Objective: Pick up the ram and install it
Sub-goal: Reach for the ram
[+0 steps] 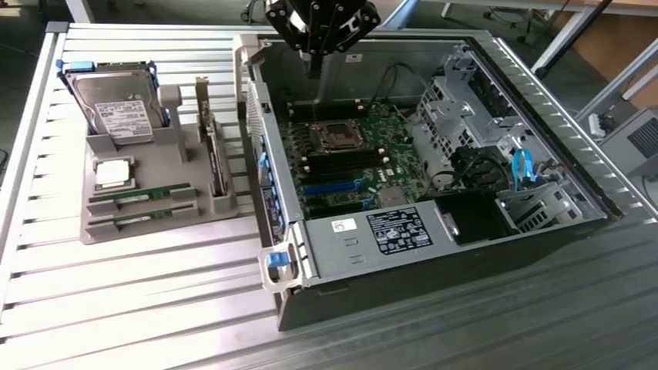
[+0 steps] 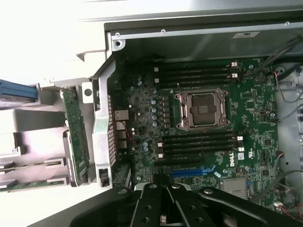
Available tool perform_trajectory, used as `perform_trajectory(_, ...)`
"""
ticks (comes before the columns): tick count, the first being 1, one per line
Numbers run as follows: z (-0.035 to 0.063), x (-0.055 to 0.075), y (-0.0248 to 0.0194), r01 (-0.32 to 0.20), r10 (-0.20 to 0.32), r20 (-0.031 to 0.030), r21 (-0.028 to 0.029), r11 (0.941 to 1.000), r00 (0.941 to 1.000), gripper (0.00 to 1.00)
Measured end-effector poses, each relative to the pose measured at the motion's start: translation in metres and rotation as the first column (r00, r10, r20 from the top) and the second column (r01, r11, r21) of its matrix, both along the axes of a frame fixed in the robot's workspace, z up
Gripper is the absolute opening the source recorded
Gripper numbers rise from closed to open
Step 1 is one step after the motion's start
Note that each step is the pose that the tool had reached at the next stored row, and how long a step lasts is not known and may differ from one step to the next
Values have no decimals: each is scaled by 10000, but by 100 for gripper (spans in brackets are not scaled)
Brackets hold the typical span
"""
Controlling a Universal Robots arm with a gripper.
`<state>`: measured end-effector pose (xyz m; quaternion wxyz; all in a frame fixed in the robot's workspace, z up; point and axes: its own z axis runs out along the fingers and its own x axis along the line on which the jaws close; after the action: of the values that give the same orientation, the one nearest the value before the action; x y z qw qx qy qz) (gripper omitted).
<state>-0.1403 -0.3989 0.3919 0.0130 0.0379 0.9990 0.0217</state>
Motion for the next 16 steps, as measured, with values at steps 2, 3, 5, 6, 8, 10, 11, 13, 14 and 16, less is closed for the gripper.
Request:
perform_trajectory(2, 0, -11, 0, 1, -1, 0, 0, 10000, 10000, 9)
perform_trajectory(3, 0, -17, 0, 0, 0, 0, 0, 10000, 10000, 9)
perform_trajectory(5, 0, -32, 0, 0, 0, 0, 0, 10000, 10000, 9)
perform_trajectory(6, 0, -41, 0, 0, 0, 0, 0, 10000, 10000, 9)
perform_trajectory(8, 0, -83, 0, 0, 0, -1, -1, 10000, 10000, 9)
perform_trajectory(10, 0, -129, 0, 1, -1, 0, 0, 10000, 10000, 9)
perform_trajectory(11, 0, -144, 0, 0, 0, 0, 0, 10000, 10000, 9)
perform_trajectory(13, 0, -190, 0, 0, 0, 1, 0, 10000, 10000, 9)
perform_trajectory(14, 0, -212, 0, 0, 0, 0, 0, 10000, 10000, 9)
perform_trajectory(16, 0, -279, 0, 1, -1, 0, 0, 10000, 10000, 9)
